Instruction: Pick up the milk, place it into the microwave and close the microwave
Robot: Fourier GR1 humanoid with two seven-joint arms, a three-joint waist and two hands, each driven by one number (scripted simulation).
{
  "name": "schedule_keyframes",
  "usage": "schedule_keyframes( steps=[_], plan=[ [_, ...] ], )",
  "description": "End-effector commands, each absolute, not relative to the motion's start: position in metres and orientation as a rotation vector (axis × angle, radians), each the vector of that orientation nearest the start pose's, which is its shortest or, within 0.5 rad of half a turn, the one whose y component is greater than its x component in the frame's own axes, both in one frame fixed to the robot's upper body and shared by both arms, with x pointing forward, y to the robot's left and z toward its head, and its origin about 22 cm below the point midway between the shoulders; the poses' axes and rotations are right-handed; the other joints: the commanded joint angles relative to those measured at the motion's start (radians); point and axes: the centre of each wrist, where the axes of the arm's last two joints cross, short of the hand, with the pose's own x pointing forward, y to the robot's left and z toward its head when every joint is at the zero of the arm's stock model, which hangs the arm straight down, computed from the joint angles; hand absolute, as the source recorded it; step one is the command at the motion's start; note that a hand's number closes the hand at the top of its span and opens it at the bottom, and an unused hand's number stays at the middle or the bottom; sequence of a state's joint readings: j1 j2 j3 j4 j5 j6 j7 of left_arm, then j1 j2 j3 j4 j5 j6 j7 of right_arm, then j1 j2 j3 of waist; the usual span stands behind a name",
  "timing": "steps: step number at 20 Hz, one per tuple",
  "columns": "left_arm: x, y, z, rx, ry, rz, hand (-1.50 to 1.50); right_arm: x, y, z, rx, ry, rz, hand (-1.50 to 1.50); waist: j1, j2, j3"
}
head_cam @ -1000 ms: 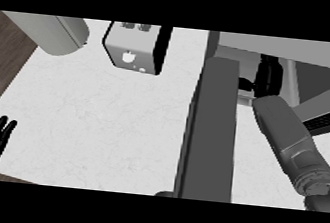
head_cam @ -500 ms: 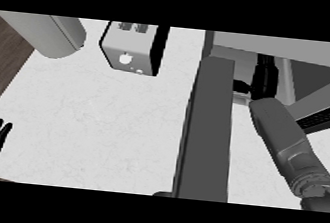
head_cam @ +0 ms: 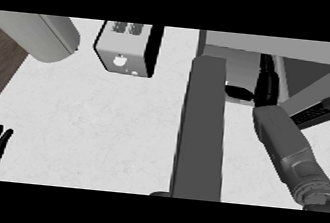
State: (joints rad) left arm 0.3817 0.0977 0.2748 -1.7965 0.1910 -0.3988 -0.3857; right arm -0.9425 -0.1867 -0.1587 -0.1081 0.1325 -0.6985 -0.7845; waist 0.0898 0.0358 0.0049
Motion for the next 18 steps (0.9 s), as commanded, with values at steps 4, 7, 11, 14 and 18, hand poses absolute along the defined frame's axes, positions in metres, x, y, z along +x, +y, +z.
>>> schedule_keyframes(
  steps=[4, 7, 11, 14, 18],
  plan=[
    [0.125, 0.323, 0.005, -0.043, -1.866, -0.003, -1.50, 0.394, -0.238, -0.039, -0.627, -1.859, 0.222, -1.50, -0.027, -0.010, -0.001],
    [0.119, 0.325, -0.004, 0.003, -1.862, -0.009, -1.50, 0.379, -0.214, -0.062, -0.523, -1.869, 0.192, -1.50, -0.049, -0.021, -0.003],
    [0.121, 0.315, -0.001, -0.058, -1.846, -0.065, -1.50, 0.365, -0.216, -0.078, -0.450, -1.869, 0.127, -1.50, -0.060, -0.024, -0.003],
    [0.107, 0.308, -0.001, -0.171, -1.830, -0.061, -1.50, 0.352, -0.210, -0.092, -0.334, -1.889, 0.104, -1.50, -0.072, -0.031, -0.004],
    [0.112, 0.300, 0.001, -0.241, -1.824, -0.092, -1.50, 0.332, -0.200, -0.111, -0.156, -1.882, 0.076, -1.50, -0.085, -0.036, -0.004]
  ],
)
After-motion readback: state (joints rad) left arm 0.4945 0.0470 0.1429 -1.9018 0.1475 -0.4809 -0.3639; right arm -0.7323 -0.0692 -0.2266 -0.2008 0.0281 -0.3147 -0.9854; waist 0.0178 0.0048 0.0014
